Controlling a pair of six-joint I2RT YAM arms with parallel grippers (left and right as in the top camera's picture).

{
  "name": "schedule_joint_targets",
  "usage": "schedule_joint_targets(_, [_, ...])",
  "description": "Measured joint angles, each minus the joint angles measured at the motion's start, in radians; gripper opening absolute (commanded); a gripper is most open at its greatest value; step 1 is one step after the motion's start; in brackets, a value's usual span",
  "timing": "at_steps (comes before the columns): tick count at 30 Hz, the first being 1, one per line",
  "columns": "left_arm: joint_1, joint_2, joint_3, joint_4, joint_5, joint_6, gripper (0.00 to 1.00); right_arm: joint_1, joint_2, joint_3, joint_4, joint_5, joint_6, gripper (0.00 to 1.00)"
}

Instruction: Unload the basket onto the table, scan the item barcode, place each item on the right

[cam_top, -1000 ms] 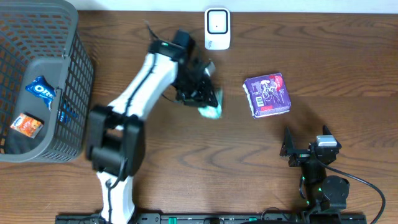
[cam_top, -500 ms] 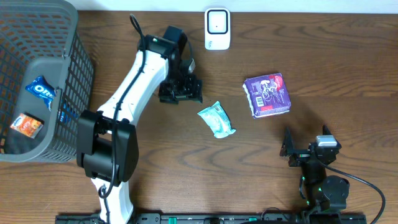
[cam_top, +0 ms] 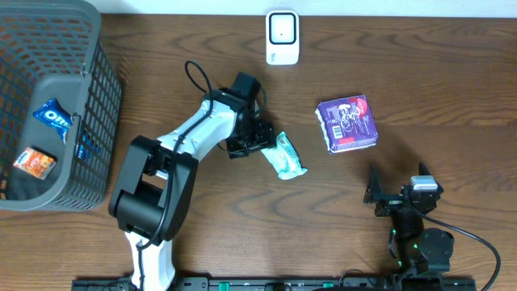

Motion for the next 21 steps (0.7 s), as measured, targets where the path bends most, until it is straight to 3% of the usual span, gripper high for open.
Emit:
schedule_joint_targets(12, [-0.006, 0.018, -0.005, 0.086, 0.013, 0.005, 0.66, 0.0, 0.0, 0.0, 0.0, 0.0, 0.0, 0.99])
schedule_joint_targets(15, [-0.003, 0.032, -0.002, 0.084, 0.045, 0.001, 0.42, 0.0, 0.0, 0.0, 0.0, 0.0, 0.0, 0.99])
schedule_joint_targets(17, [-0.003, 0.039, -0.002, 0.087, 0.06, 0.005, 0.08, 0.0, 0.0, 0.0, 0.0, 0.0, 0.0, 0.99])
schedule_joint_targets(21, [0.006, 0.049, -0.001, 0.091, 0.071, 0.04, 0.07, 0.0, 0.0, 0.0, 0.0, 0.0, 0.0, 0.99])
